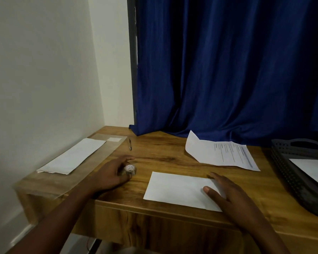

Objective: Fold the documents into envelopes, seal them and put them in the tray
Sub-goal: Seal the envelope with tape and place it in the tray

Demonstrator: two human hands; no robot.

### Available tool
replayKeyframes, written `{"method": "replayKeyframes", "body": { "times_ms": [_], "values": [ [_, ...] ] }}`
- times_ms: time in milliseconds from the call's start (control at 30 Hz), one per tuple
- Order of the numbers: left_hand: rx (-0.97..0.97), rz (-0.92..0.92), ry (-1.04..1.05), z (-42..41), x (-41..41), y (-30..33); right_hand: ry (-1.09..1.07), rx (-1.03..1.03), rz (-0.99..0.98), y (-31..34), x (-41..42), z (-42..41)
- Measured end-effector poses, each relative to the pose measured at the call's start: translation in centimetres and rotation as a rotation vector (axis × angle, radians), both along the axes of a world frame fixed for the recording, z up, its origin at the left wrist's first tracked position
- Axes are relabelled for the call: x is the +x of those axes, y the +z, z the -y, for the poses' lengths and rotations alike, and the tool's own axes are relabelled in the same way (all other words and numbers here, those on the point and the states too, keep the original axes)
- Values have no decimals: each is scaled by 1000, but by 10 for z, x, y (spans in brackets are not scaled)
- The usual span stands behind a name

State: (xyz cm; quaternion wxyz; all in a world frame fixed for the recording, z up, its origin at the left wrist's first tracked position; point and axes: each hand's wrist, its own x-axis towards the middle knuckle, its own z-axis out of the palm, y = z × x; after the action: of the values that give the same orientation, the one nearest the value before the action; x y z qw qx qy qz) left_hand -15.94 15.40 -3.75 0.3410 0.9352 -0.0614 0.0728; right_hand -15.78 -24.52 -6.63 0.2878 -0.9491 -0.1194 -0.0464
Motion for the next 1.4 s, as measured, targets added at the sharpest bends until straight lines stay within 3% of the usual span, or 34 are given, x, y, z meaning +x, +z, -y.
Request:
{"method": "replayKeyframes", "body": {
  "times_ms": [100, 300, 367, 533, 633, 833, 967, 1100, 1267, 1400],
  "values": [
    [-51, 47, -8, 9, 3, 5, -2, 3, 19, -3, 1, 2],
    [-442, 93, -26, 56, 13, 11, -15, 24, 28, -3, 0, 1],
    [-584, 50, -67, 80, 18, 13, -18, 37, 33, -2, -1, 0],
    [-1189, -151, -171, 140, 30, 10, -44, 78, 62, 3, -5, -1],
    [-1375, -271, -219, 163, 36, 8, -54, 133, 85, 2, -5, 0],
    [-1286, -342, -213, 176, 42, -12, -91, 293, 126, 6, -9, 4],
    [-1211, -288, -257, 176, 40, -18, -112, 517, 147, 10, -5, 5],
    [-1091, -205, -246, 178, 38, -20, -102, 600, 182, 15, 3, -9],
    [-879, -75, -345, 178, 33, -24, -28, 571, 235, 16, 3, -31],
    [-755, 4, -381, 180, 35, -28, -43, 378, 302, 11, 2, -37]
  ]
}}
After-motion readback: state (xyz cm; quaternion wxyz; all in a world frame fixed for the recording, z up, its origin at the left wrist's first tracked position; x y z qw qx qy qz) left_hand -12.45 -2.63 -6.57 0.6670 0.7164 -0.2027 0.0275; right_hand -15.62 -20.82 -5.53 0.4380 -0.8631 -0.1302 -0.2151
